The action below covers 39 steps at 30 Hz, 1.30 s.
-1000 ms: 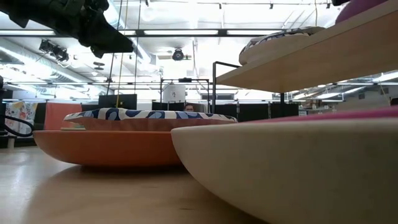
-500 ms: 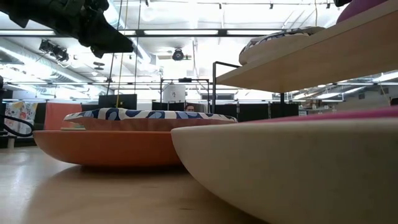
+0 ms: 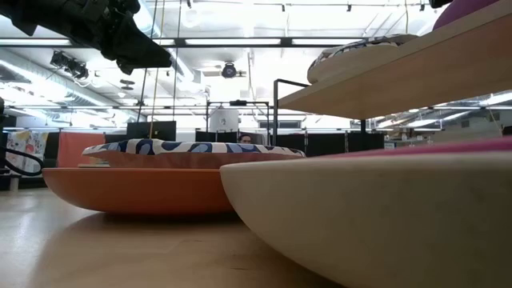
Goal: Place and stack plates onto a shelf
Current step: Stack the white bowl on top of the white bowls on the shelf
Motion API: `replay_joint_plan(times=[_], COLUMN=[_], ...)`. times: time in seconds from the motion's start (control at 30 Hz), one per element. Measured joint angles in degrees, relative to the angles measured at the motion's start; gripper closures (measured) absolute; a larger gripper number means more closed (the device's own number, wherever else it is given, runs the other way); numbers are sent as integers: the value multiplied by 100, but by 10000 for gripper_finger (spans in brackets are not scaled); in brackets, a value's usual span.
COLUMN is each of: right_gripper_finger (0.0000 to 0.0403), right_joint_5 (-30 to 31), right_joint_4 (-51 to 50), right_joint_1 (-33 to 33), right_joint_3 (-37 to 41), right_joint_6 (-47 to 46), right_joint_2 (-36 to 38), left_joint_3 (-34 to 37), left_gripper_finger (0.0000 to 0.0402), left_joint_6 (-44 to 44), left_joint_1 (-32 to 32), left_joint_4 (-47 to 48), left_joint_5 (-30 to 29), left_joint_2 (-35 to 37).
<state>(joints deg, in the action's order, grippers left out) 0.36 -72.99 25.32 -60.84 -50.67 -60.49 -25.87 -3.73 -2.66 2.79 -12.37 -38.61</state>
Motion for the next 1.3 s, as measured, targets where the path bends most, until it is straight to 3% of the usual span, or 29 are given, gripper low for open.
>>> replay_joint_plan(times=[0.33,0.67,0.8,1.1,1.3], right_gripper_finger=[233,233,233,233,233], right_joint_5=[356,893,1599,3902,4466], right_joint_4=[0,-2,0,173,764], right_joint_1=[-2,-2,-2,-6,-204], right_joint_3=[0,0,0,-2,-1], right_joint_6=[134,134,133,135,352], right_joint_2=[144,1111,1542,1947,1884], left_joint_3=[0,0,0,0,0], left_gripper_finger=[260,260,260,260,260], left_joint_6=[-1,-5,-7,-238,-1046], left_joint_1=[0,1,0,0,-123], left_joint_4=[-1,0,0,-2,-10], left_joint_5=[-1,-1,-1,-27,-736], left_joint_2=[0,0,0,0,0])
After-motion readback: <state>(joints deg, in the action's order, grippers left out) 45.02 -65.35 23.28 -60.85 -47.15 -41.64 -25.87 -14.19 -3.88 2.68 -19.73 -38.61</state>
